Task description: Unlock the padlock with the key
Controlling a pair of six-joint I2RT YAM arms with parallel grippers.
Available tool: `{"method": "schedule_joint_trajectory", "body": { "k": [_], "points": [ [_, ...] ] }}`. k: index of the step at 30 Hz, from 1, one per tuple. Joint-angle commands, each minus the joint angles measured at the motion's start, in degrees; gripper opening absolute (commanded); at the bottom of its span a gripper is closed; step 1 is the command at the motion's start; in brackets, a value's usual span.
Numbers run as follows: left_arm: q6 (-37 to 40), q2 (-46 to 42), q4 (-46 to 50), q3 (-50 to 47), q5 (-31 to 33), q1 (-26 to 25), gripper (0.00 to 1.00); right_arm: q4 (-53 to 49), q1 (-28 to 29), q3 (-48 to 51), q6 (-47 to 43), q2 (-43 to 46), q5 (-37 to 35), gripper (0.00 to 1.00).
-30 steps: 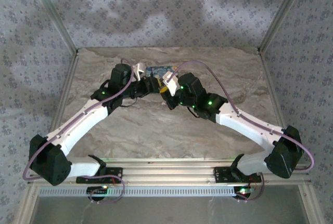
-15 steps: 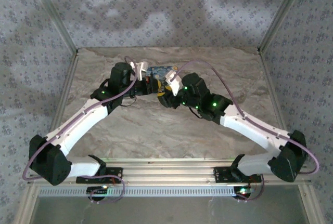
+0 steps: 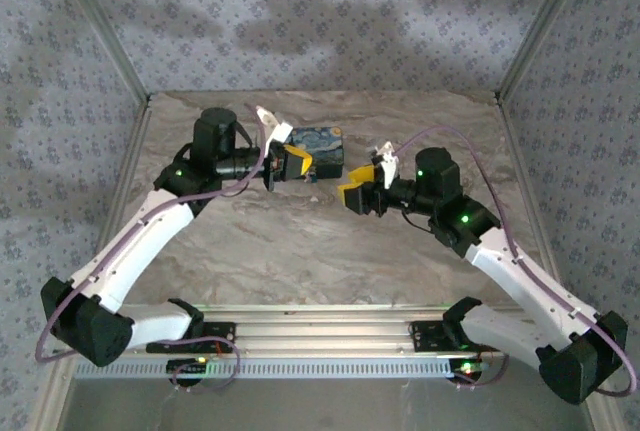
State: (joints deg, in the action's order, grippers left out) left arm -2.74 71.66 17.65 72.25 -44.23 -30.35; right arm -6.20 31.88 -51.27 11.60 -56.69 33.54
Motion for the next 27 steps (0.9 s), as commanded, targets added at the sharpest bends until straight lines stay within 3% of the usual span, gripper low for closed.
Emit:
{"method": "schedule_joint_trajectory", "body": {
  "k": [1, 8, 11, 18, 27],
  "points": [
    [7.91, 2.56, 6.28, 5.42, -10.82, 0.3, 0.0, 5.69, -1.19, 0.05, 5.15, 0.41, 8.88, 0.46],
    [7.25, 5.45, 6.7, 7.32, -14.31, 0.2, 0.0, 9.2, -0.67, -4.66, 11.94, -6.92, 17.38, 0.46],
    [7.1, 5.84, 6.86, 7.47, -15.34, 0.2, 0.0, 9.78, 0.39, -5.5, 11.97, -8.06, 17.11, 0.44],
    [9.07, 6.44, 11.68, 9.21, -15.82, 0.11, 0.0, 12.75, 1.89, -5.79, 13.07, -10.23, 15.25, 0.29],
    [9.06, 7.11, 13.88, 9.92, -17.33, 0.11, 0.0, 14.63, 4.57, -7.01, 12.74, -12.26, 14.55, 0.27]
  ]
}}
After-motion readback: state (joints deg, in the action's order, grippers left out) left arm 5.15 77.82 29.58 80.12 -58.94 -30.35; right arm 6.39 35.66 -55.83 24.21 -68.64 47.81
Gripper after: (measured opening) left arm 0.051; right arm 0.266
